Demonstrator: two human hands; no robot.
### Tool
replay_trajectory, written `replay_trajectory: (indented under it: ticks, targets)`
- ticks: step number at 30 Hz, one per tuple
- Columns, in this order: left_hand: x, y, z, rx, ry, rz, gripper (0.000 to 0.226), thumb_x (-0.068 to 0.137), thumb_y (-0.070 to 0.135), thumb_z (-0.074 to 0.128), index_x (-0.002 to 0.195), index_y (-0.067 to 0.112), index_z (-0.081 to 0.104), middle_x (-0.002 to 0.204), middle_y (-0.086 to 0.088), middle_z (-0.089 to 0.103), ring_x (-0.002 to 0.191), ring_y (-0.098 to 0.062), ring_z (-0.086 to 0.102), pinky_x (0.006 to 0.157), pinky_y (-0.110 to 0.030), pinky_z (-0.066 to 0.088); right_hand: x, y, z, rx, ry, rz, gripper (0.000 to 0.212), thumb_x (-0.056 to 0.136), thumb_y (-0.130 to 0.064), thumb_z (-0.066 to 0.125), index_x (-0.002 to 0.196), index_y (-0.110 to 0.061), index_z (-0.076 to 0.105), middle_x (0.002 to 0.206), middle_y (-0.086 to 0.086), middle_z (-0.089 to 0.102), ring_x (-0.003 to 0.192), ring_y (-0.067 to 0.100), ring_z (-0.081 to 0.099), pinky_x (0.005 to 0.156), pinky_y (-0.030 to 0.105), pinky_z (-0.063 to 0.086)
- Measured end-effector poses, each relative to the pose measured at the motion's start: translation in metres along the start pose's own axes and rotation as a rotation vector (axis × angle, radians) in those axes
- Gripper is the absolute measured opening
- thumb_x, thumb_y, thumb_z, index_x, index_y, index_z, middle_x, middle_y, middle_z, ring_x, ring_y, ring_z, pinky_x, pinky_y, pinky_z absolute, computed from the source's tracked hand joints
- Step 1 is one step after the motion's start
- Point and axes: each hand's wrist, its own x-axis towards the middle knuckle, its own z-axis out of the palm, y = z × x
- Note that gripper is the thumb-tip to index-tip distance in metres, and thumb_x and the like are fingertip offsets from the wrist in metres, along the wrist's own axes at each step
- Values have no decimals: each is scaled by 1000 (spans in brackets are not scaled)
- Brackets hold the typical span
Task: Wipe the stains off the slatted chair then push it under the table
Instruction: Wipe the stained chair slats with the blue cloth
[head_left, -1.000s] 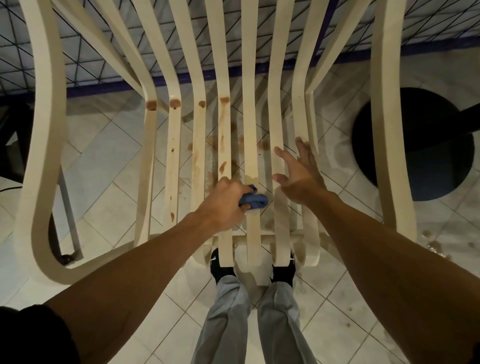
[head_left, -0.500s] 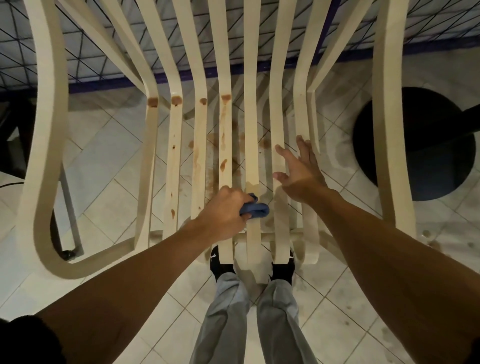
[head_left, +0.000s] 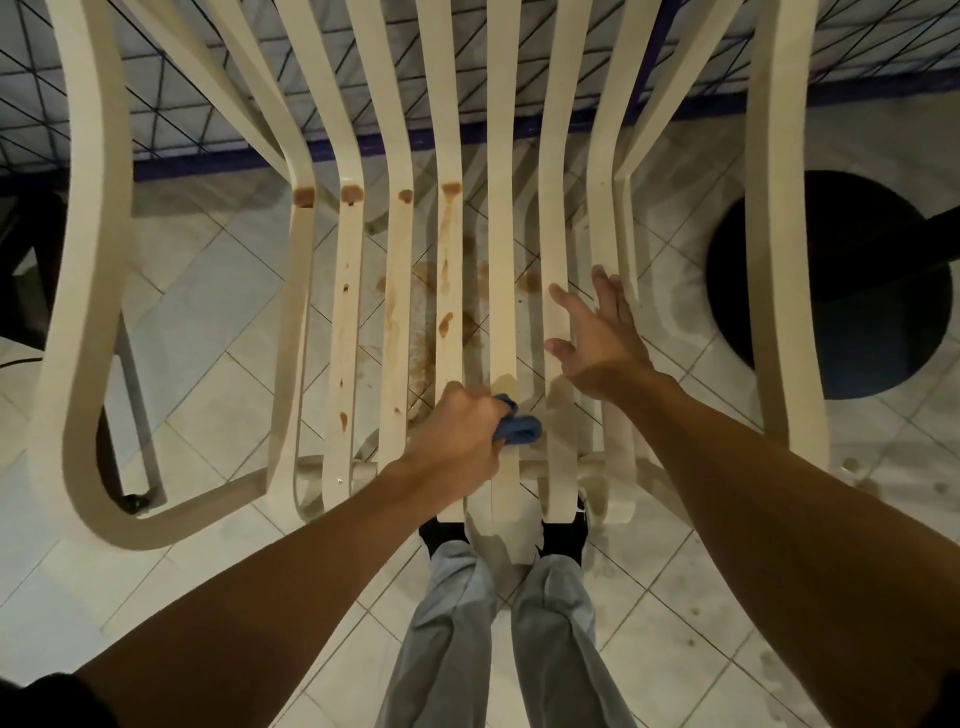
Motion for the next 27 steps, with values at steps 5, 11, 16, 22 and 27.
replay_trajectory:
  ticks: [5,11,16,22,27]
  targets:
    - [-28,-1,27,-3,-2,52,22,86,7,56,101,15,70,94,-4,64,89,-26,52,79,-31,46,1,1,1,17,-7,-7,67,99,-29,54,154,-39,17,163,-1,-17,149,20,-20,122,42,3]
    - [-11,-7,25,5,40,142,31,89,11,47,103,22,72,89,0,66,83,-21,57,75,-21,31,2,3,2,6,-5,-18,66,99,-30,53,154,-38,17,163,0,-17,148,20,-21,121,40,2]
    - [14,-14,18,-103,187,-47,26,87,12,60,113,13,65,100,-6,64,95,-27,55,84,-40,48,4,6,1,-35,-1,-22,67,98,-34,54,153,-41,17,163,-2,-15,149,20,-17,120,42,10]
    - [-38,2,47,-146,112,61,34,94,26,45,119,23,67,109,4,64,102,-15,51,88,-33,47,2,4,-5,-15,-17,-14,66,98,-30,56,152,-42,20,164,-4,-11,150,20,-15,119,42,13]
    - [-50,18,42,-243,74,82,30,91,17,58,119,24,68,108,5,65,100,-15,49,90,-28,45,1,5,-6,-4,-16,-35,65,98,-30,56,152,-41,22,164,-2,-9,150,21,-13,119,42,14]
